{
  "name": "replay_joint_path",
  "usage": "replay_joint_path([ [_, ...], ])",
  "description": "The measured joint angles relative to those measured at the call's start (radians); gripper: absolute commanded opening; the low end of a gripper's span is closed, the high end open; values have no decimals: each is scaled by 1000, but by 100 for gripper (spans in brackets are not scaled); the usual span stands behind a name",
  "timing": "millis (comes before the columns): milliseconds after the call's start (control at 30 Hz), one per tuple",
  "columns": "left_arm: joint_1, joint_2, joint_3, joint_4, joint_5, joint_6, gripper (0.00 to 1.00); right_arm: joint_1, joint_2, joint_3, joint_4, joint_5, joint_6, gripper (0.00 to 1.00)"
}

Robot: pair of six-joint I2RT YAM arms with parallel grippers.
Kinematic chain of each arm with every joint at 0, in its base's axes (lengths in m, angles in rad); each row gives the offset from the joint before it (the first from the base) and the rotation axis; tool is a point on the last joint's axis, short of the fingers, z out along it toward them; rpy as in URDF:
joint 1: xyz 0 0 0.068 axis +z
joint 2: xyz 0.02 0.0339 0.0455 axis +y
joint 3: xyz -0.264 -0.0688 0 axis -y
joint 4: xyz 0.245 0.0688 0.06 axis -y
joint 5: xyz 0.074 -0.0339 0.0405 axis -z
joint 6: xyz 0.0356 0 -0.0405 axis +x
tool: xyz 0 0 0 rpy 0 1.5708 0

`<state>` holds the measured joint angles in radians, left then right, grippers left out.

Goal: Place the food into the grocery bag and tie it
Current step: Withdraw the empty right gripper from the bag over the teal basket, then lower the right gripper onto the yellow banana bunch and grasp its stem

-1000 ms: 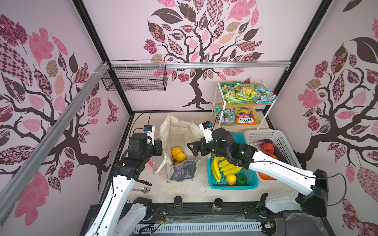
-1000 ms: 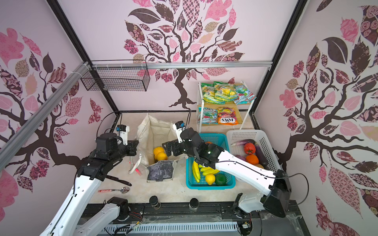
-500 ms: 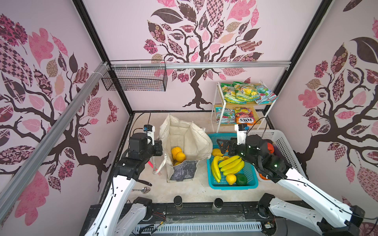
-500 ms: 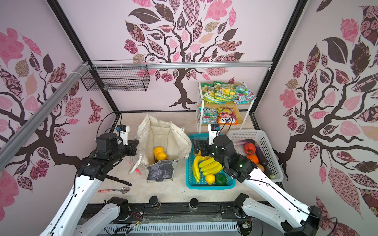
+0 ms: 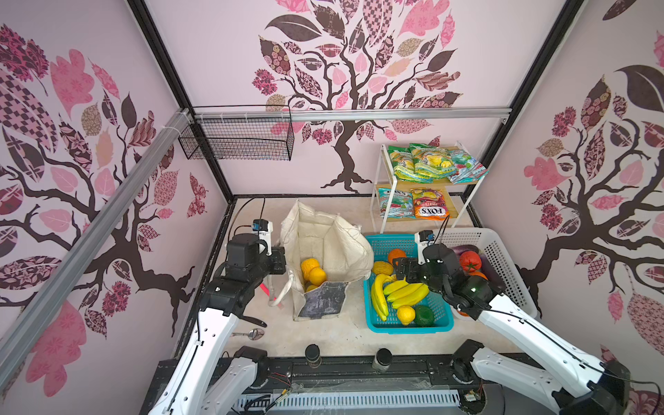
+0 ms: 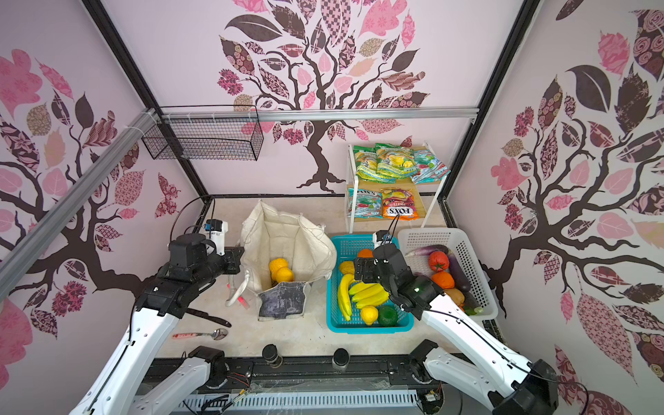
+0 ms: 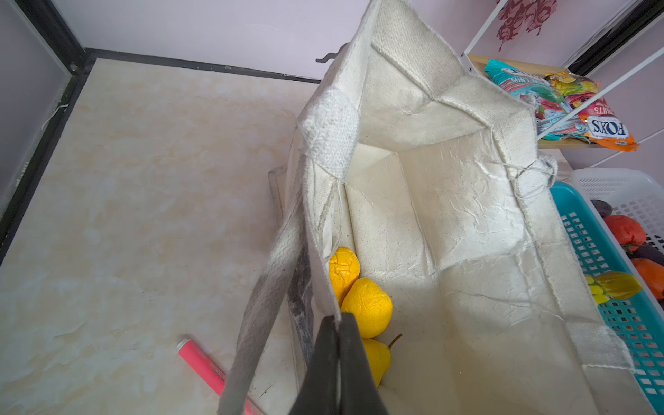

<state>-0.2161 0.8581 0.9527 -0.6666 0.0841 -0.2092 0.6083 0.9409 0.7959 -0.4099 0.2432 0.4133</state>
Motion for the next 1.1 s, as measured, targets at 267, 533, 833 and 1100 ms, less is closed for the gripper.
replay_joint_path([
  [267, 0, 4, 0, 0, 0, 0, 0, -196, -7, -46, 24, -44, -38, 88],
  [533, 0, 6, 0, 0, 0, 0, 0, -279, 32, -100, 56, -131, -50, 84],
  [833, 0, 7, 0, 0, 0, 0, 0, -280, 87, -102, 58, -108, -43, 70],
  [1100, 0, 6, 0, 0, 0, 0, 0, -280, 117, -111, 59, -101, -39, 62],
])
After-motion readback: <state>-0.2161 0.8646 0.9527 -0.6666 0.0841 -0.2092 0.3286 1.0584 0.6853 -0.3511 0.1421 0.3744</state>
